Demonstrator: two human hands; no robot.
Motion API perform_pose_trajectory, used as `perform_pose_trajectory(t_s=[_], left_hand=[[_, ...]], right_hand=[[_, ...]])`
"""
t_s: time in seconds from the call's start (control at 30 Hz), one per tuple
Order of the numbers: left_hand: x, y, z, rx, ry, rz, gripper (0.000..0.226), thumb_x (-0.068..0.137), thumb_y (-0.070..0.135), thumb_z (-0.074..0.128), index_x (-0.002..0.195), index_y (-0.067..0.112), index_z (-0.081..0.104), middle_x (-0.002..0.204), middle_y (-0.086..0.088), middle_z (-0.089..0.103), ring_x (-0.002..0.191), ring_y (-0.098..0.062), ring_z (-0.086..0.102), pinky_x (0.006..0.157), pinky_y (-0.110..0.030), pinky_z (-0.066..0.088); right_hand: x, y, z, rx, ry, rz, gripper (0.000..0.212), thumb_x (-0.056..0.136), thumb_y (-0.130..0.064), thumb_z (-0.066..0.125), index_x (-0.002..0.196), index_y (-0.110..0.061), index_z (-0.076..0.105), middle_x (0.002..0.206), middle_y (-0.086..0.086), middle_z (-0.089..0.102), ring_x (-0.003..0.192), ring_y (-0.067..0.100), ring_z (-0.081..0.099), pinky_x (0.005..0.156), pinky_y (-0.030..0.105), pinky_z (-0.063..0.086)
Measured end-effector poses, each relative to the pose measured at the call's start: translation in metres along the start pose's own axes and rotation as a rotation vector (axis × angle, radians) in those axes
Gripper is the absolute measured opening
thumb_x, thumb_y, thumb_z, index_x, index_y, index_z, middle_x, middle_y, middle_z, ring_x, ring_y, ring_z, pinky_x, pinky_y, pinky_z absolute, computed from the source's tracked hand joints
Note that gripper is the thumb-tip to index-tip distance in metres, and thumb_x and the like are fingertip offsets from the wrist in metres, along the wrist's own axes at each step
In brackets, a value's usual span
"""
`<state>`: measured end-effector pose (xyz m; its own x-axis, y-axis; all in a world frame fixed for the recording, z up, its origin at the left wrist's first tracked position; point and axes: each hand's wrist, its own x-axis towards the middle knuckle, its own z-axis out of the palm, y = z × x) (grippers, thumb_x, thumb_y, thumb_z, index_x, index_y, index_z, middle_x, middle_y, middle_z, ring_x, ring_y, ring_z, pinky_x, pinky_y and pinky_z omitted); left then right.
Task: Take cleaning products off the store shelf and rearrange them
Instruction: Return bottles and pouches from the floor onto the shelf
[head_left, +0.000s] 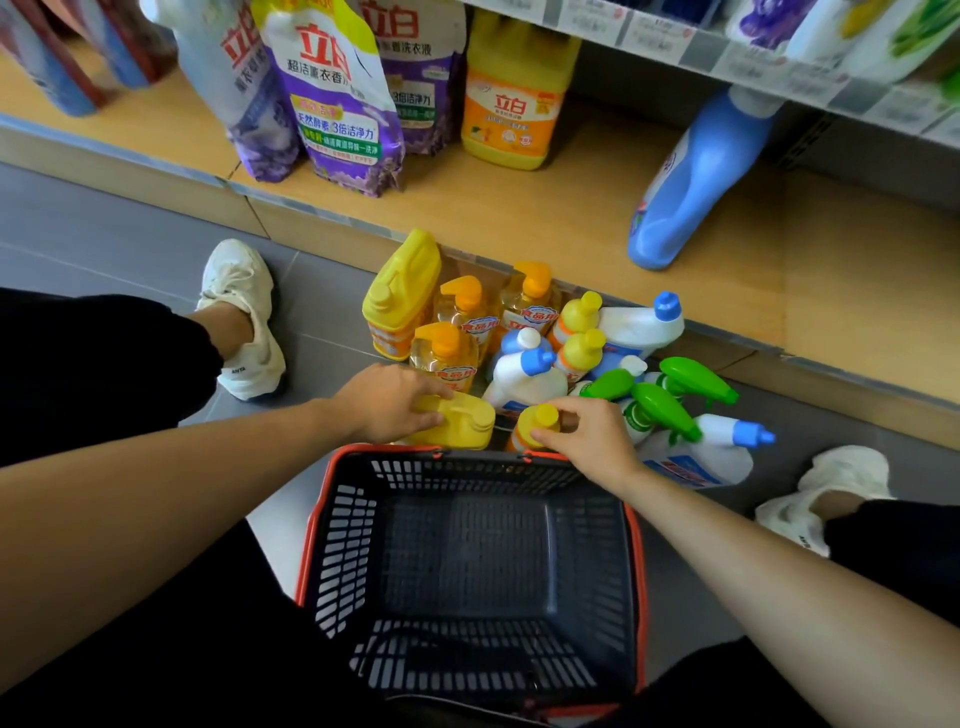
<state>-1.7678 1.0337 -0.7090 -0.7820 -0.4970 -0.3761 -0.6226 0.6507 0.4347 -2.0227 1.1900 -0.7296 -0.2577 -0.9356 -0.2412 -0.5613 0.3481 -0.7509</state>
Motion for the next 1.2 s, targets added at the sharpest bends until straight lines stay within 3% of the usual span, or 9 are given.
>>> perform_pose_trajectory(t_s=[0.33,0.43,0.57,0.67,0.73,0.8,0.87,1.07,1.2], left_hand=[[-0.004,0.002,-0.002,0.054,-0.009,0.036,0.048,0.098,0.045,0.06,0.143,0.03,0.054,0.14,0.002,0.06,0.125,-0.02,0.057,0.105,-0.036,0.042],[-0.004,0.003,-0.006,0.067,-0.05,0.022,0.051,0.098,0.045,0.06,0.146,0.03,0.051,0.142,0.002,0.059,0.127,-0.02,0.056,0.106,-0.036,0.042],[-0.003,0.009,-0.019,0.033,-0.125,-0.012,0.047,0.099,0.043,0.059,0.142,0.027,0.055,0.139,0.001,0.06,0.124,-0.02,0.057,0.104,-0.037,0.046],[0.005,0.011,-0.038,0.033,-0.035,-0.062,0.033,0.098,0.044,0.059,0.127,0.031,0.066,0.125,0.006,0.067,0.113,-0.018,0.063,0.094,-0.037,0.052],[0.016,0.008,-0.055,0.008,0.12,-0.136,0.027,0.097,0.043,0.06,0.119,0.032,0.07,0.116,0.008,0.071,0.106,-0.017,0.065,0.087,-0.035,0.053],[0.031,0.003,-0.071,-0.041,0.273,-0.223,0.024,0.096,0.042,0.06,0.116,0.033,0.07,0.113,0.006,0.072,0.103,-0.02,0.066,0.085,-0.036,0.054],[0.049,-0.005,-0.085,-0.079,0.379,-0.281,0.028,0.096,0.04,0.059,0.12,0.032,0.07,0.117,0.003,0.072,0.107,-0.024,0.066,0.089,-0.04,0.054],[0.104,-0.042,-0.09,-0.139,0.468,-0.344,0.038,0.096,0.038,0.061,0.13,0.022,0.065,0.126,-0.006,0.062,0.116,-0.03,0.059,0.092,-0.044,0.053],[0.133,-0.063,-0.077,-0.178,0.461,-0.317,0.048,0.095,0.04,0.064,0.14,0.025,0.055,0.137,-0.009,0.049,0.124,-0.032,0.052,0.101,-0.046,0.049]], right_hand=[[-0.011,0.001,-0.005,-0.097,0.127,-0.032,0.022,0.08,-0.018,0.082,0.101,-0.017,0.074,0.087,0.001,0.075,0.082,0.021,0.07,0.077,0.045,0.058],[-0.011,-0.005,-0.011,-0.185,0.055,-0.025,0.024,0.081,-0.02,0.081,0.104,-0.016,0.075,0.093,0.003,0.075,0.088,0.023,0.069,0.08,0.042,0.056],[-0.01,-0.022,-0.02,-0.38,-0.023,-0.017,0.013,0.081,-0.027,0.077,0.091,-0.019,0.074,0.088,0.002,0.073,0.086,0.026,0.066,0.071,0.039,0.052],[-0.002,-0.034,-0.033,-0.486,-0.179,0.066,0.015,0.082,-0.033,0.073,0.084,-0.018,0.07,0.084,0.004,0.069,0.085,0.027,0.066,0.066,0.037,0.051],[0.003,-0.041,-0.041,-0.473,-0.265,0.099,0.023,0.082,-0.036,0.073,0.098,-0.02,0.073,0.097,0.005,0.072,0.096,0.027,0.067,0.076,0.038,0.054],[0.007,-0.048,-0.049,-0.401,-0.327,0.115,0.05,0.083,-0.036,0.076,0.129,-0.019,0.066,0.122,0.006,0.07,0.112,0.024,0.065,0.092,0.038,0.054],[0.012,-0.06,-0.056,-0.278,-0.284,0.107,0.059,0.084,-0.033,0.079,0.138,-0.019,0.059,0.127,0.004,0.067,0.11,0.017,0.065,0.095,0.033,0.052],[0.07,-0.096,-0.08,0.001,0.056,0.005,0.025,0.083,-0.023,0.08,0.107,-0.021,0.076,0.092,-0.009,0.073,0.078,0.001,0.068,0.072,0.014,0.052],[0.162,-0.099,-0.081,0.052,0.146,-0.001,0.032,0.083,-0.022,0.081,0.113,-0.014,0.073,0.107,0.004,0.074,0.089,0.014,0.069,0.085,0.031,0.056]])
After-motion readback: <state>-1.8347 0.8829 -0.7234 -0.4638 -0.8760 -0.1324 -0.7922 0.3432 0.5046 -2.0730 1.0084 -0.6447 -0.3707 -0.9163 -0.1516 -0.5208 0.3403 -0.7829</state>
